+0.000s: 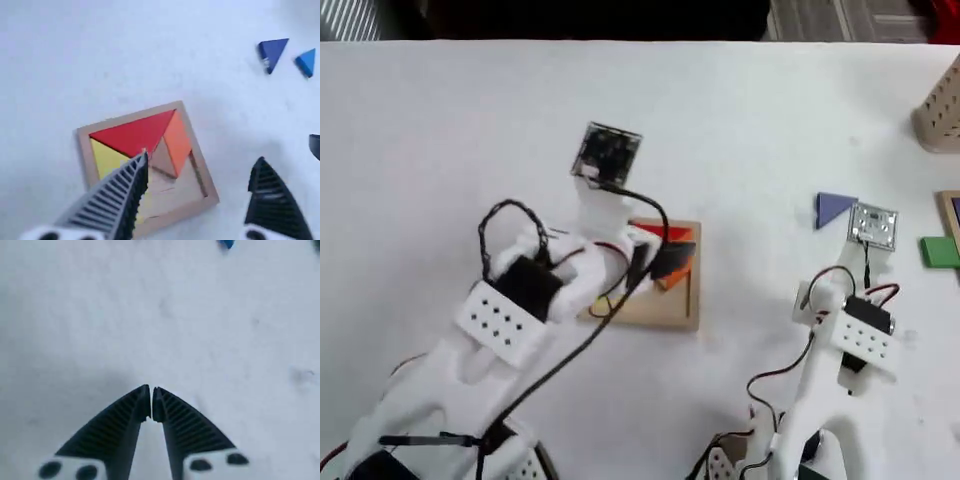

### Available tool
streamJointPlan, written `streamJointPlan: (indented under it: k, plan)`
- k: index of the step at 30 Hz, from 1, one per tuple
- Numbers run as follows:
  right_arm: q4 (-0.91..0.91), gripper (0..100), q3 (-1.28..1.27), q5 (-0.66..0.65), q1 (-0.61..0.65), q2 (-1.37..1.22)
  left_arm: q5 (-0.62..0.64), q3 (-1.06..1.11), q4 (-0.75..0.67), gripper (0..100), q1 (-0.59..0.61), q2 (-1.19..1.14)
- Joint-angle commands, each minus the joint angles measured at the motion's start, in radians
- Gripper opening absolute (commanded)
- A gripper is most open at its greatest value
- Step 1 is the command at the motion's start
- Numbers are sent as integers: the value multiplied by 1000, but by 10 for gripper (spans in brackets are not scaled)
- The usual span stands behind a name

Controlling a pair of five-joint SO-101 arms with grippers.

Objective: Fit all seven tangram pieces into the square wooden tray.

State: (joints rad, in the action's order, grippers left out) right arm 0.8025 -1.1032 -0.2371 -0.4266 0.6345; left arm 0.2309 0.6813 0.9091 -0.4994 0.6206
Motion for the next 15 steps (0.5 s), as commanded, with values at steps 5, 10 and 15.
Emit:
streamJointPlan:
  k: [5, 10, 15]
  plan:
    - [-15, 21, 9, 17, -18, -5, 31, -143, -44, 338, -59, -133]
    - [-16, 22, 25, 49, -58, -7, 83, -249, -28, 338, -44, -366]
    - [-16, 22, 35, 100, -91, -8, 101, -262, -32, 338, -42, -403]
